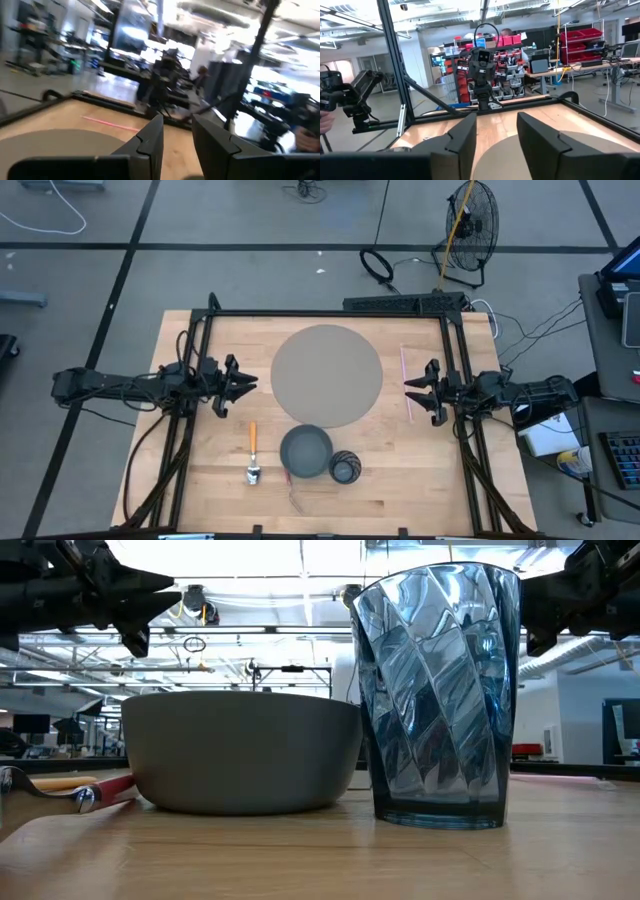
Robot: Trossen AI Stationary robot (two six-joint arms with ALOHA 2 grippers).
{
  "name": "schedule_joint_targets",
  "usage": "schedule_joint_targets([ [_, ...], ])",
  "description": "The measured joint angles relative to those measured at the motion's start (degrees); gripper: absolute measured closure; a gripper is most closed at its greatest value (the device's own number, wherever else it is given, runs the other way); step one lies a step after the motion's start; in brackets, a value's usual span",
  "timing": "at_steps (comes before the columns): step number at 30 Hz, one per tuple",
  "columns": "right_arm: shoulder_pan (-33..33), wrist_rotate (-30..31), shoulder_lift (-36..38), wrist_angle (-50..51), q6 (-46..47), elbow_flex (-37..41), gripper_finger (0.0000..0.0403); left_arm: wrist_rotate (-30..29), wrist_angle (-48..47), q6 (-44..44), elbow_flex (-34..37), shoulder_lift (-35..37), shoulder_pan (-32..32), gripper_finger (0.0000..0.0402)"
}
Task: Pick & Place Utensil
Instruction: Put the dark blue bowl on the center gray placemat
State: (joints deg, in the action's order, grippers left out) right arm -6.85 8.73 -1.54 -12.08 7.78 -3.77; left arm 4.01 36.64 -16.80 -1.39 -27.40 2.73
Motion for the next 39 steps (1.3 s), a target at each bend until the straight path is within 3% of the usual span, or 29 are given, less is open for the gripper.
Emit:
schedule_joint_targets([
  [6, 0.0, 0.0, -2.2, 0.2, -0.9, 0.0, 0.0271, 0.2, -6.7, 3.5, -4.0, -6.7, -5.0, 0.0293],
  [15, 0.0, 3.2, -7.6, -0.1, 1.3, 0.0, 0.025, -7.2, -27.8, 12.6, -23.3, -20.8, -11.4, 0.0293],
  [29, 0.0, 3.2, -10.0, -0.1, 0.6, 0.0, 0.0242, -8.6, -47.2, 5.8, -41.2, -44.8, -13.4, 0.0292],
  [35, 0.0, 3.2, -10.0, -0.1, 0.6, 0.0, 0.0242, -8.7, -54.2, 6.0, -47.0, -50.0, -13.6, 0.0269],
  [39, 0.0, 3.2, -10.0, -0.1, 0.5, 0.0, 0.0242, -8.7, -54.1, 7.4, -48.1, -52.0, -13.7, 0.0244],
])
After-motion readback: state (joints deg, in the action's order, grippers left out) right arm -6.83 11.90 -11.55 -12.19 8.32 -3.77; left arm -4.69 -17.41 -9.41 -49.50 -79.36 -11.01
